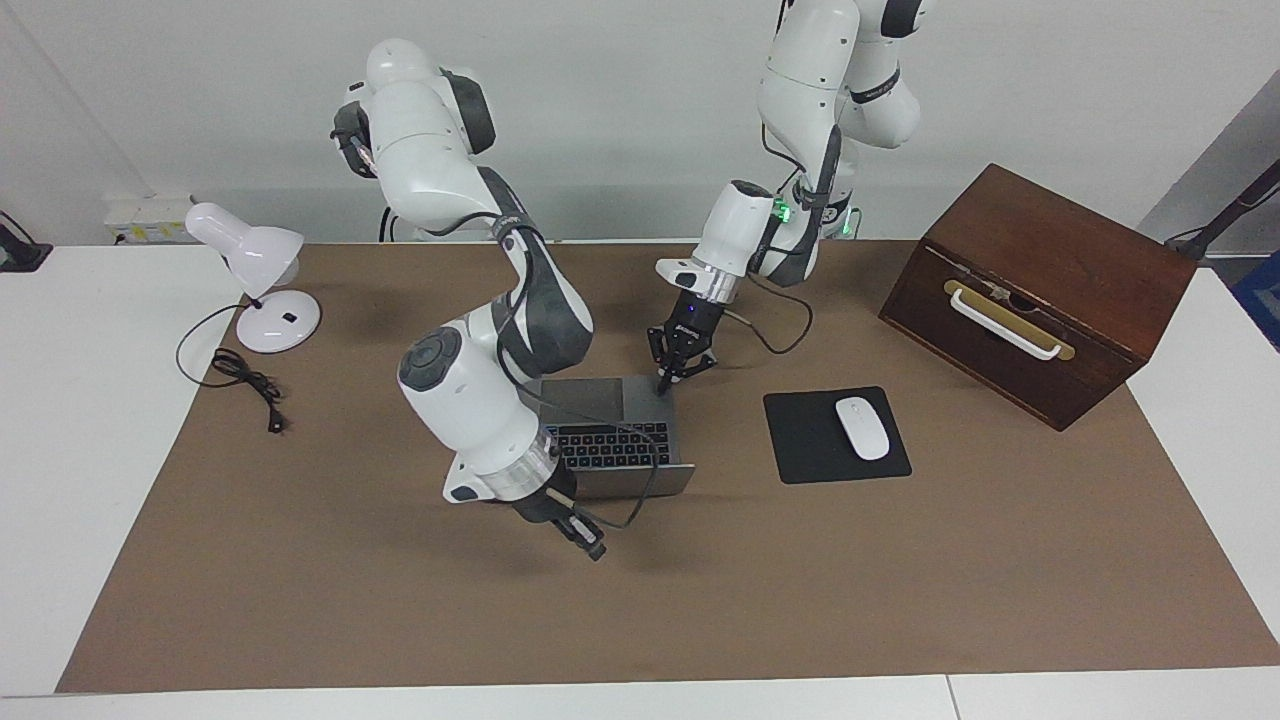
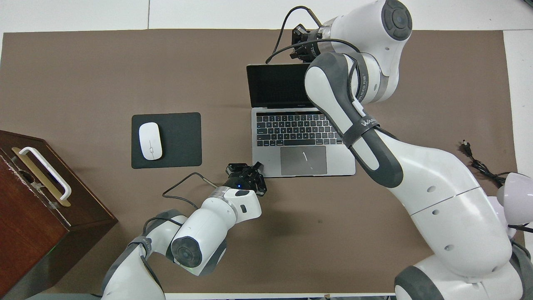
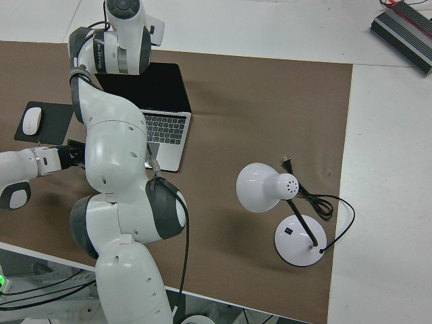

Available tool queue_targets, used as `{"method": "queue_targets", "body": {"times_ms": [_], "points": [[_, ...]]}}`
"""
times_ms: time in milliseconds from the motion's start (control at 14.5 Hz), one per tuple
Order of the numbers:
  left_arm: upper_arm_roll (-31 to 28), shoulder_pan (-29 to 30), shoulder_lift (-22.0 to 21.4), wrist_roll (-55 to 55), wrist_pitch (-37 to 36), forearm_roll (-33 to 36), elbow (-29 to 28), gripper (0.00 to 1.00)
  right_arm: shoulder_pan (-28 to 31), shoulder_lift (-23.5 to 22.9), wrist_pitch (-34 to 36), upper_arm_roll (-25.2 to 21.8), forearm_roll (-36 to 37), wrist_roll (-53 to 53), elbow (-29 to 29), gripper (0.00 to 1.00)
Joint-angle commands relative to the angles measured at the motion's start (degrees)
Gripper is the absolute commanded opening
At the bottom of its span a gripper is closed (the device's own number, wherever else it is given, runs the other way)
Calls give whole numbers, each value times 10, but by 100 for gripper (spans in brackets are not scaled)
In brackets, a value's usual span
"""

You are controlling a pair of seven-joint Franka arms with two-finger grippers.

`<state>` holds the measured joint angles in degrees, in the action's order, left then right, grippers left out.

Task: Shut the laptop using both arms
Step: 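Hook the right gripper behind the top edge of the laptop screen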

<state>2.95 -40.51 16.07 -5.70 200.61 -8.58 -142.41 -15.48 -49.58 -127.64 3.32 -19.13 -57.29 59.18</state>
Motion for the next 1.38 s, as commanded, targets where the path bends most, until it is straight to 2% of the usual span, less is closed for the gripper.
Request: {"method": "queue_targets", "body": {"times_ms": [0, 138, 553, 829, 1036, 1312], "points": [[-11, -15, 11, -11, 1, -8, -25, 0, 5, 29, -5, 6, -13, -7, 68, 0], [-11, -15, 12, -11, 1, -8, -25, 0, 6, 33, 0, 7, -16, -7, 74, 0], [-11, -15, 12, -11, 1, -8, -31, 0, 9, 44, 82, 6, -42, -7, 56, 0], [-11, -15, 11, -12, 1, -8, -31, 0, 12, 62, 92, 6, -45, -7, 54, 0], [-11, -15, 11, -12, 1, -9, -33, 0, 20, 62, 122, 8, -55, -6, 30, 0], [-11, -15, 12, -12, 1, -9, -33, 0, 22, 66, 157, 6, -69, -7, 31, 0]]}}
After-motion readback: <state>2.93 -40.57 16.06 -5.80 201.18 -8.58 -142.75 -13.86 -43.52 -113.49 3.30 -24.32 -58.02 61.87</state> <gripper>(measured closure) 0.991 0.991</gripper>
